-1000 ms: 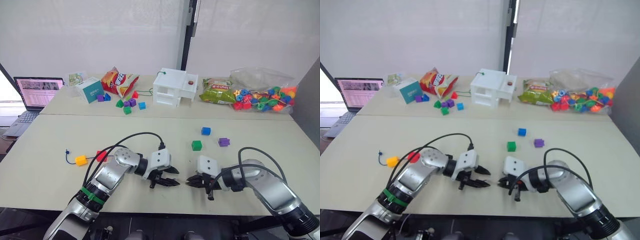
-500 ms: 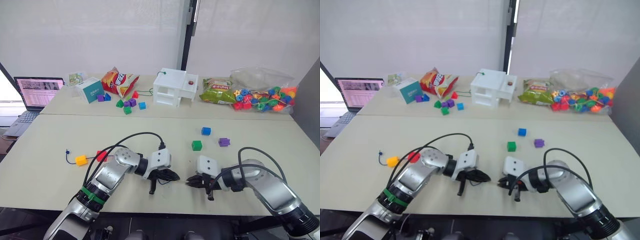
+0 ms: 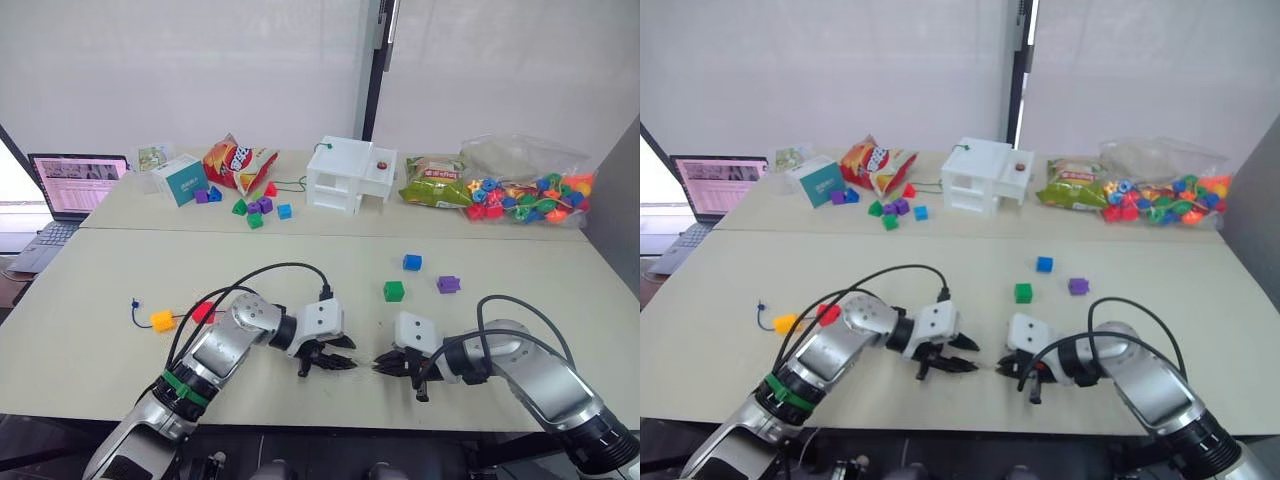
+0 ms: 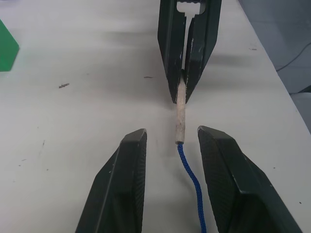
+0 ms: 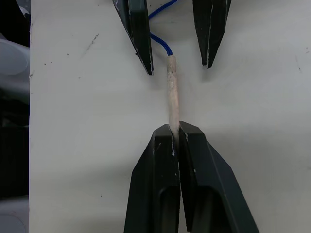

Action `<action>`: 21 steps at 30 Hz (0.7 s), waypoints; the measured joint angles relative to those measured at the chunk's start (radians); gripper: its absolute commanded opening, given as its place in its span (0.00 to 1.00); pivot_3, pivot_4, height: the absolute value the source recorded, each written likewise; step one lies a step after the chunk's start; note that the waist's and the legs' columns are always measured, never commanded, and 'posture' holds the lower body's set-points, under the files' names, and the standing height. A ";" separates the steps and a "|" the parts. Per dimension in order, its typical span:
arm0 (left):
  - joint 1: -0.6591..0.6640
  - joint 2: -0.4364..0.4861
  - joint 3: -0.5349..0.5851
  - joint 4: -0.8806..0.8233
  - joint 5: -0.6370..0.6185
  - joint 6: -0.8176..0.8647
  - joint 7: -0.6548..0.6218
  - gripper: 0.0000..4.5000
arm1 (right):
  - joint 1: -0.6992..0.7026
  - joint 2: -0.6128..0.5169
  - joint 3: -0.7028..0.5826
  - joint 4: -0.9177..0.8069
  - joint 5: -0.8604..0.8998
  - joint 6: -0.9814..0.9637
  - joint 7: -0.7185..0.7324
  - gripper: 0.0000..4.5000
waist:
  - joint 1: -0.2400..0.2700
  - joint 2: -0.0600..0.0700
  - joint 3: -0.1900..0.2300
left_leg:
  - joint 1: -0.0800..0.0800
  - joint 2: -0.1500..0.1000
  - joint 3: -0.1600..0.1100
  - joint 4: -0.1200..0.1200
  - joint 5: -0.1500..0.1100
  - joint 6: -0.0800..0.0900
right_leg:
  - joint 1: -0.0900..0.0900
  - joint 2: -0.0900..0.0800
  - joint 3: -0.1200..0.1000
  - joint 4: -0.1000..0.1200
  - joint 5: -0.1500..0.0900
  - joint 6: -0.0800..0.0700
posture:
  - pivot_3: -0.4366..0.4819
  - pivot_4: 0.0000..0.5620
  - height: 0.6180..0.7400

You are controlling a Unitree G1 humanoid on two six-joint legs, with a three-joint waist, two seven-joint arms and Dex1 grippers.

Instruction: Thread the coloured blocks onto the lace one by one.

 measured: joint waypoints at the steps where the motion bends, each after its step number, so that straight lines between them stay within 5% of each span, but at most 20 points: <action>1: 0.000 -0.002 0.000 0.000 0.000 0.000 0.000 0.40 | 0.002 -0.001 0.000 -0.002 0.000 0.001 0.000 0.00 | 0.000 0.000 0.000 | 0.000 0.000 0.000 0.000 0.000 0.000 | 0.000 0.000 0.000 0.000 0.000 0.000 | 0.48 0.27 1.00; 5: 0.000 -0.007 -0.005 0.014 0.002 -0.016 0.000 0.40 | 0.007 -0.002 0.000 -0.010 0.003 0.015 -0.001 0.00 | 0.000 0.000 0.000 | 0.000 0.000 0.000 0.000 0.000 0.000 | 0.000 0.000 0.000 0.000 0.000 0.000 | 0.48 0.27 1.00; 11: 0.000 -0.019 -0.010 0.022 0.001 -0.020 -0.002 0.00 | 0.007 -0.007 -0.005 -0.013 0.005 0.018 -0.005 0.00 | 0.000 0.000 0.000 | 0.000 0.000 0.000 0.000 0.000 0.000 | 0.000 0.000 0.000 0.000 0.000 0.000 | 0.48 0.27 1.00; 21: 0.000 -0.020 -0.017 0.022 0.001 -0.020 -0.009 0.00 | 0.008 -0.012 -0.007 -0.014 0.006 0.018 -0.004 0.00 | 0.000 0.000 0.000 | 0.000 0.000 0.000 0.000 0.000 0.000 | 0.000 0.000 0.000 0.000 0.000 0.000 | 0.48 0.27 1.00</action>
